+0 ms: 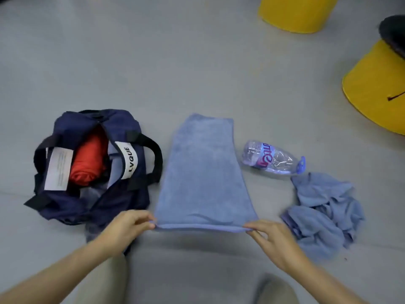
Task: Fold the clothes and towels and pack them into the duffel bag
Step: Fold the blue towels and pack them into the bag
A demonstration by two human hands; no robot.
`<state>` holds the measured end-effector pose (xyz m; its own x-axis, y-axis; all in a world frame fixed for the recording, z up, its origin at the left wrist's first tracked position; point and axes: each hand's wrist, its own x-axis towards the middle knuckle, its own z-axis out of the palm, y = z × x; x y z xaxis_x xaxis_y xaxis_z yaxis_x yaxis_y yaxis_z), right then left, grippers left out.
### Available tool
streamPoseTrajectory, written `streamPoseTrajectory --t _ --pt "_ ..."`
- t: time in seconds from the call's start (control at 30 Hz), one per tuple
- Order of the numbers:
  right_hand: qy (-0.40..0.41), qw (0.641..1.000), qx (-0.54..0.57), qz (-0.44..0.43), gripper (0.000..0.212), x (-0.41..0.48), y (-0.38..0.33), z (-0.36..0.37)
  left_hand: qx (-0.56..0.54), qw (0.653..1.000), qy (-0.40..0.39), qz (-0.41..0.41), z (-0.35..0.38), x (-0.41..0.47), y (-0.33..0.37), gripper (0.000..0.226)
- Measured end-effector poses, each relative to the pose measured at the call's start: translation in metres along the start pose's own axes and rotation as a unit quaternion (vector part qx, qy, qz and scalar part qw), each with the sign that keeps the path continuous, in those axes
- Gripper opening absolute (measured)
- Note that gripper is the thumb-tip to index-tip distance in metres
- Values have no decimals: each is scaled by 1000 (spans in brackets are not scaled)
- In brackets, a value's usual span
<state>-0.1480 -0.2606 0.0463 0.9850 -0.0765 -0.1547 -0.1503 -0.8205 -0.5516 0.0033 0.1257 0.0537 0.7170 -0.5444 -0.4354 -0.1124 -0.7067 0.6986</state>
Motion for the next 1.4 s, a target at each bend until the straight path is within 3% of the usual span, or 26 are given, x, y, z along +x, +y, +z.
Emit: streamPoseTrajectory --t 0.13,0.27,0.33,0.4,0.47,0.57,0.63,0.73,0.83,0.9,1.07,1.23,1.4 --pt "-90 994 -52 -23 24 -25 40 72 155 979 -128 32 66 3 -52 8" --pt "-117 988 -56 -80 52 -63 44 109 281 932 -204 100 95 -16 -89 28" --pt "-157 983 -44 -82 36 -79 39 118 306 917 -228 114 98 -23 -111 37" --pt "-218 970 -59 -88 26 -86 34 117 297 912 -246 138 84 -26 -85 35" --pt "-264 957 -95 -76 45 -85 29 112 308 914 -228 136 69 -18 -49 22" --pt "-235 959 -134 -85 54 -53 20 94 320 903 -233 167 45 18 -23 58" --pt "-196 966 -147 -82 56 -12 20 78 316 919 -184 147 26 62 -7 76" --pt "-161 964 -182 -111 49 76 10 47 313 939 -62 132 -9 150 22 45" --pt "-179 962 -191 -72 43 168 3 22 275 957 57 72 -40 234 49 43" --pt "-179 962 -205 -29 47 219 -1 16 254 963 89 29 -47 270 51 47" --pt "-180 966 -176 52 61 278 15 50 262 962 79 -7 -41 311 40 59" --pt "-188 963 -190 41 68 275 36 78 243 969 45 9 -36 332 17 65" --pt "-62 980 -188 3 49 284 41 75 228 970 80 29 -25 348 10 69"
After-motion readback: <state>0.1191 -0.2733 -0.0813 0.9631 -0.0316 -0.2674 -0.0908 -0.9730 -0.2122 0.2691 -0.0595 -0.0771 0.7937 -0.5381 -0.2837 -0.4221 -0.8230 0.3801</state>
